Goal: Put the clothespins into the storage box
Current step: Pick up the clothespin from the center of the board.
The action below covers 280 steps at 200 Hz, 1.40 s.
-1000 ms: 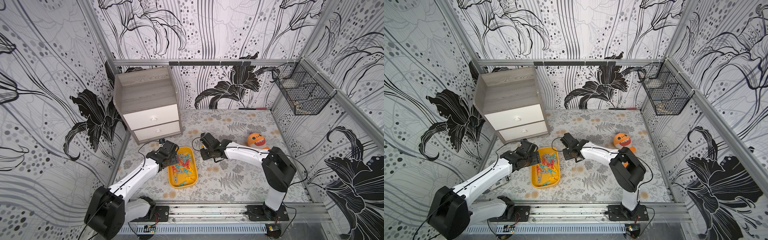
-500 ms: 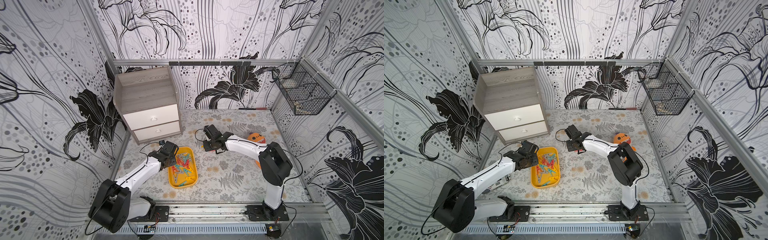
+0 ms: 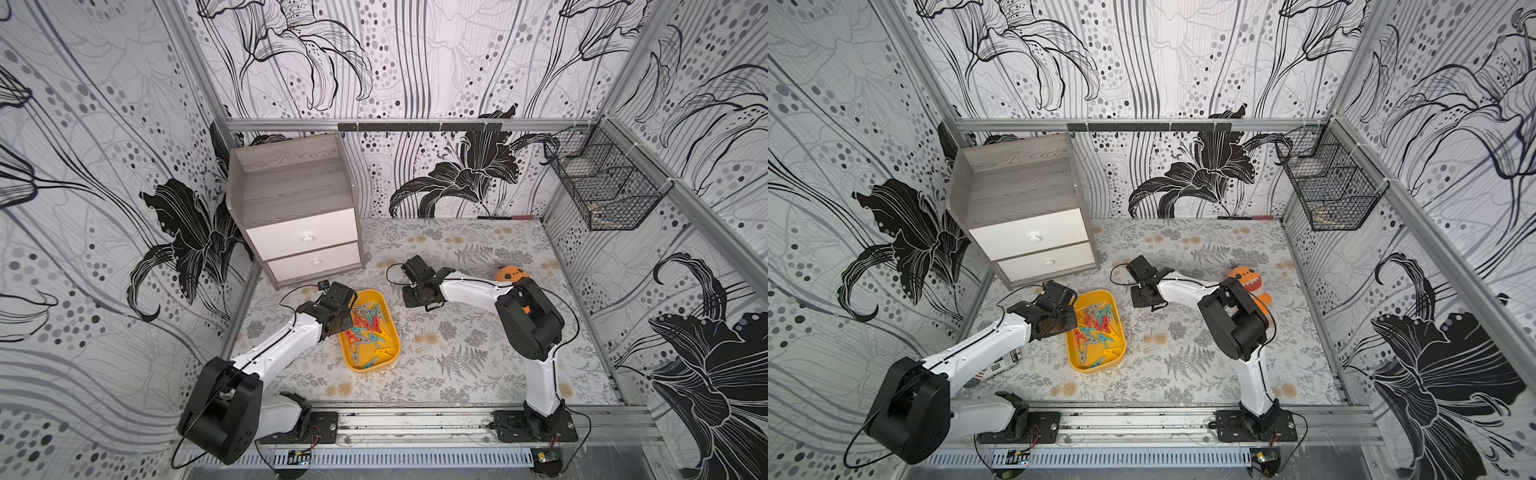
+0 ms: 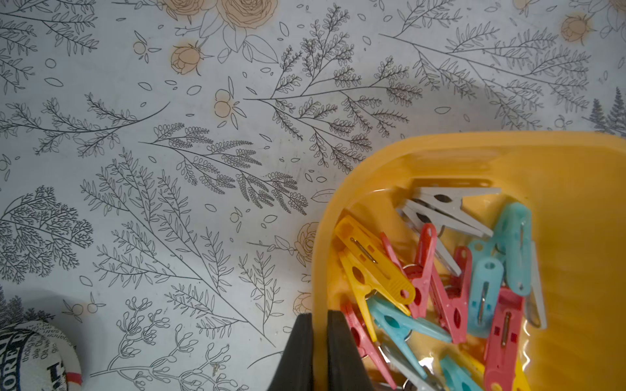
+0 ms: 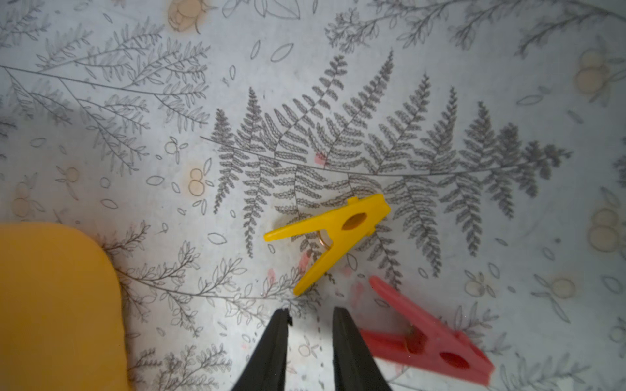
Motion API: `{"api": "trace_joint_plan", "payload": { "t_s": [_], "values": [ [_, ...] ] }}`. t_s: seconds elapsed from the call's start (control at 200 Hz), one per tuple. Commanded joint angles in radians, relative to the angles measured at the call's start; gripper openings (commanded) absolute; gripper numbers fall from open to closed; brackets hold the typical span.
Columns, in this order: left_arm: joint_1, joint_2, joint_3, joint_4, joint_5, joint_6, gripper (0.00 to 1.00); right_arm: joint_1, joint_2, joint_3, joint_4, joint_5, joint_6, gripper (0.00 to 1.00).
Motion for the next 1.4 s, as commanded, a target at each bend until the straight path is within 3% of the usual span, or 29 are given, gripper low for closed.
{"api": "trace_joint_plan", "payload": {
  "t_s": [0.0, 0.335, 0.846, 1.132, 1.397],
  "values": [
    [0.005, -0.009, -0.010, 0.031, 0.006, -0.009, 0.10, -0.002, 0.027, 0.020, 0.021, 0.005, 0.043, 0.29],
    [0.005, -0.010, -0.013, 0.039, 0.012, -0.013, 0.08, -0.004, 0.041, 0.024, 0.037, 0.036, 0.091, 0.36],
    [0.003, -0.021, -0.020, 0.046, 0.032, -0.022, 0.12, -0.019, 0.062, 0.027, 0.014, 0.097, 0.099, 0.15],
    [0.004, -0.024, -0.003, 0.031, 0.029, -0.010, 0.23, -0.008, -0.004, 0.035, 0.010, 0.090, 0.011, 0.06],
    [0.023, -0.055, 0.024, 0.002, 0.012, -0.001, 0.50, 0.121, -0.137, 0.063, -0.028, 0.034, -0.095, 0.06]
  ]
}}
